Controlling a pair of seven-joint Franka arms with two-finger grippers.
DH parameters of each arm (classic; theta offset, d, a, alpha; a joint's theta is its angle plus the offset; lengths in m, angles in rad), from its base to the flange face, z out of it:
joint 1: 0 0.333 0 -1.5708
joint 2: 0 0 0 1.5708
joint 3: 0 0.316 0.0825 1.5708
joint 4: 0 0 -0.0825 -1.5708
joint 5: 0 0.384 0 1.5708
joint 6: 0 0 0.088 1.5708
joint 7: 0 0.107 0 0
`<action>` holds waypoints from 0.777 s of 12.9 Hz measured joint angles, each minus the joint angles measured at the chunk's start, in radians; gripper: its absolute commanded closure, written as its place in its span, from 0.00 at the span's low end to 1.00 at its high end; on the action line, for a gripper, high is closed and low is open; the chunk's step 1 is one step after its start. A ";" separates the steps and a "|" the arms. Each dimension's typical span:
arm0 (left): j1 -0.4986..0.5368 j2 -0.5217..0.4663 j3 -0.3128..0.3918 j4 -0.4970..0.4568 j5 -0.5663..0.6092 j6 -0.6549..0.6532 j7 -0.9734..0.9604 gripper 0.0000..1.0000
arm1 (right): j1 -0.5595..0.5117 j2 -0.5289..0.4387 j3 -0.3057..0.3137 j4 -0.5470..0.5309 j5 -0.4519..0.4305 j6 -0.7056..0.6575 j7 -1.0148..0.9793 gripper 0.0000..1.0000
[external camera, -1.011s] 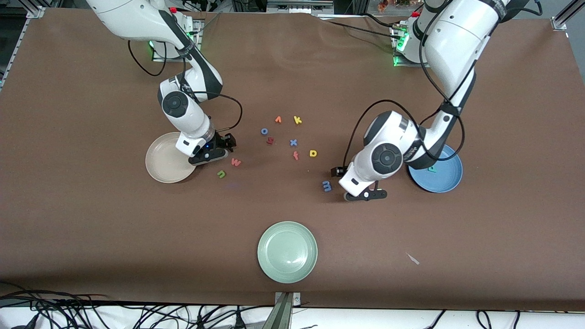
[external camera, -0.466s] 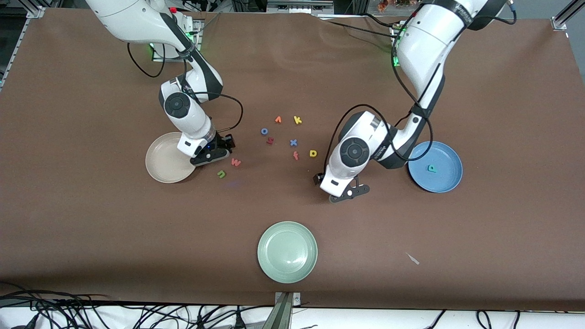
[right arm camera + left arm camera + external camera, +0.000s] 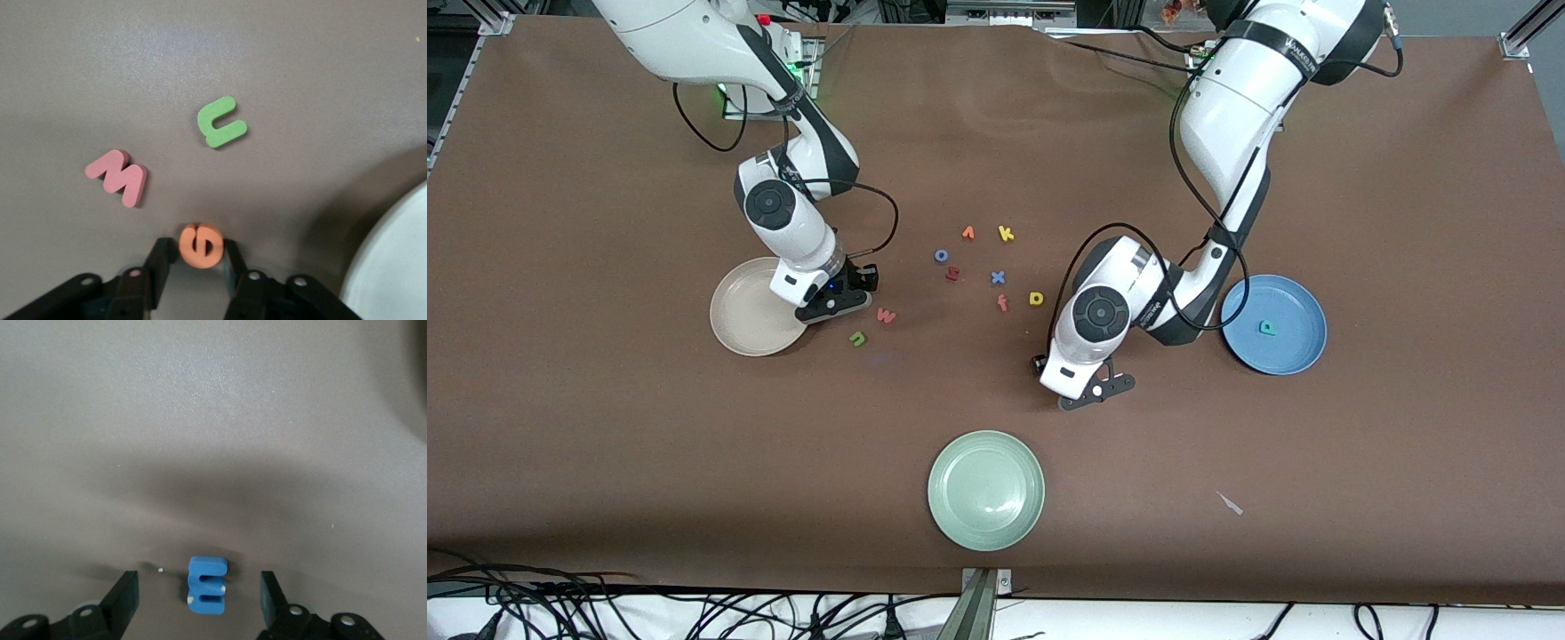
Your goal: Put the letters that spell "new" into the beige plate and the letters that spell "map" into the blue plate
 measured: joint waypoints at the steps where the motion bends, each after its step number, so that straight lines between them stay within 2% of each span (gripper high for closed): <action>1: 0.000 0.004 0.000 0.004 0.000 0.000 0.000 0.39 | 0.001 -0.010 0.001 0.001 0.000 -0.002 -0.002 0.79; 4: -0.001 0.007 0.000 0.006 0.000 0.000 0.000 0.55 | 0.000 -0.037 -0.016 0.019 0.000 -0.061 -0.023 0.79; 8: -0.013 0.016 0.000 0.006 0.000 0.000 0.000 0.66 | -0.003 -0.124 -0.082 0.057 0.000 -0.218 -0.143 0.78; 10: -0.014 0.017 0.000 0.009 0.000 0.000 0.000 0.85 | -0.019 -0.152 -0.137 0.056 -0.001 -0.271 -0.255 0.78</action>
